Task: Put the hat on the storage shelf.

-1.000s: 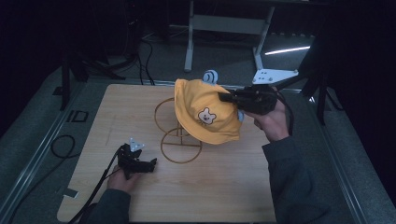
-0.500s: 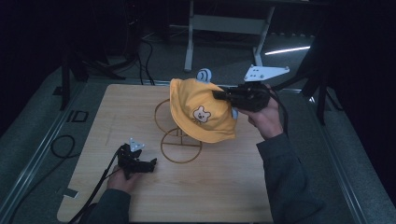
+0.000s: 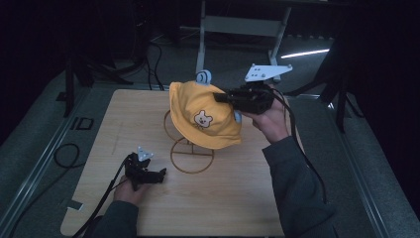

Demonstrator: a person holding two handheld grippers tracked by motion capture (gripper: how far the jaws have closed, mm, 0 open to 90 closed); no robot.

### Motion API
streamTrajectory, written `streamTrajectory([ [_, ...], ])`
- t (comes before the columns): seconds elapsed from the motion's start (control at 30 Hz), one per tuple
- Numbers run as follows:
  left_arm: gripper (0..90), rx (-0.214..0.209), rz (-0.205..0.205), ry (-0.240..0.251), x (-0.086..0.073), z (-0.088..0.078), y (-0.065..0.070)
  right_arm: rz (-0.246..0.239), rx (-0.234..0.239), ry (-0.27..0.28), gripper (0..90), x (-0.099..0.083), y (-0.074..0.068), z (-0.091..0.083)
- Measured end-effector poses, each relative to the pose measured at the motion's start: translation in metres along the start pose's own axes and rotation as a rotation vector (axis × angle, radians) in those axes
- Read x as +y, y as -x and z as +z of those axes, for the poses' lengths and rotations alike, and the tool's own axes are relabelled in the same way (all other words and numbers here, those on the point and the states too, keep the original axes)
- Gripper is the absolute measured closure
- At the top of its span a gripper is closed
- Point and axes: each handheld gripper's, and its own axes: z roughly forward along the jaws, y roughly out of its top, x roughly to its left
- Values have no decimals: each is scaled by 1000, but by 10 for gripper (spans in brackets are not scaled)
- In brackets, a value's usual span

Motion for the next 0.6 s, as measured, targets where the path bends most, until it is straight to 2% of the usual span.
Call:
streamTrajectory([
  [0.23,19,0,0,1,0,0,0,-9,6,-4,812,6,-2,14],
  [0.27,19,0,0,1,0,0,0,-6,6,-8,810,7,-3,21],
  [0.5,19,0,-1,1,0,0,0,-10,-1,-30,806,8,-4,41],
  [0.6,19,0,-2,2,0,0,0,-14,-32,-51,797,7,-5,58],
])
